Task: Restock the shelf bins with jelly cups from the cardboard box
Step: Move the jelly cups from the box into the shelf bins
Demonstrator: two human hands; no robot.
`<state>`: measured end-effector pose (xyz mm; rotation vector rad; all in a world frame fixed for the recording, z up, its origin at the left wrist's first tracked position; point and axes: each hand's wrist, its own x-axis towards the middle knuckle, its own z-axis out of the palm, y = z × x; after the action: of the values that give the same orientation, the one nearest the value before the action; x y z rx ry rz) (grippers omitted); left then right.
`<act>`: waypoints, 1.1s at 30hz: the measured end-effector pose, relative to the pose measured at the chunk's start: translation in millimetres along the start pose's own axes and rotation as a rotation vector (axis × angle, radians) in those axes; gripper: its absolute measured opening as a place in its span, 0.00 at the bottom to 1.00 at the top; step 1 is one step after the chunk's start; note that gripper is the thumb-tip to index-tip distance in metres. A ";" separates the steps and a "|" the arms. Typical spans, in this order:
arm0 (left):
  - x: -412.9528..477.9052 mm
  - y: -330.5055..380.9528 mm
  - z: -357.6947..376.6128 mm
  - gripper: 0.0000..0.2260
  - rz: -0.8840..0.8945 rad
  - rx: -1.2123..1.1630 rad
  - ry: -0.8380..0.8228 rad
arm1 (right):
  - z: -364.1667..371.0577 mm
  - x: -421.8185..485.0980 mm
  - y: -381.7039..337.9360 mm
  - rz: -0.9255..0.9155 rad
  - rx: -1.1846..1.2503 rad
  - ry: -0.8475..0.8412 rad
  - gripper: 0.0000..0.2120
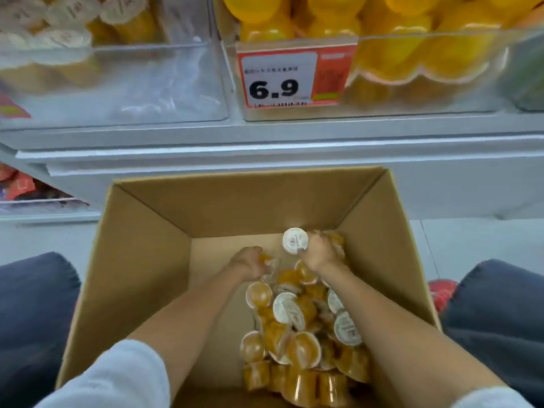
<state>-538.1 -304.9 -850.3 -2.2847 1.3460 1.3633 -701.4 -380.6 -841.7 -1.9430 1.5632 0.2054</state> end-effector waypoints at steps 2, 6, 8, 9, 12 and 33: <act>11.6 1.9 12.7 0.32 -0.002 -0.016 -0.003 | 12.6 11.5 -10.1 0.062 0.009 0.048 0.17; 25.0 -6.0 28.0 0.16 -0.050 -0.163 0.115 | 30.4 30.1 -23.2 0.150 -0.006 -0.023 0.23; 27.4 -12.8 28.3 0.15 -0.096 -0.263 0.151 | 35.9 33.1 -21.1 0.196 0.008 -0.060 0.28; 27.1 -16.1 27.2 0.17 -0.123 -0.309 0.154 | 38.3 32.6 -18.7 0.199 -0.001 -0.054 0.28; 24.2 -27.0 19.9 0.21 -0.193 -0.480 0.165 | 39.3 25.0 -15.4 0.154 -0.049 -0.012 0.29; -238.5 -24.9 -216.8 0.12 0.395 -0.461 0.896 | -174.3 -144.1 -189.0 -0.729 -0.072 0.473 0.35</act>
<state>-426.6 -259.2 -550.3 -3.3049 1.9568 0.7552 -612.8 -339.9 -563.5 -2.6026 0.9955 -0.5408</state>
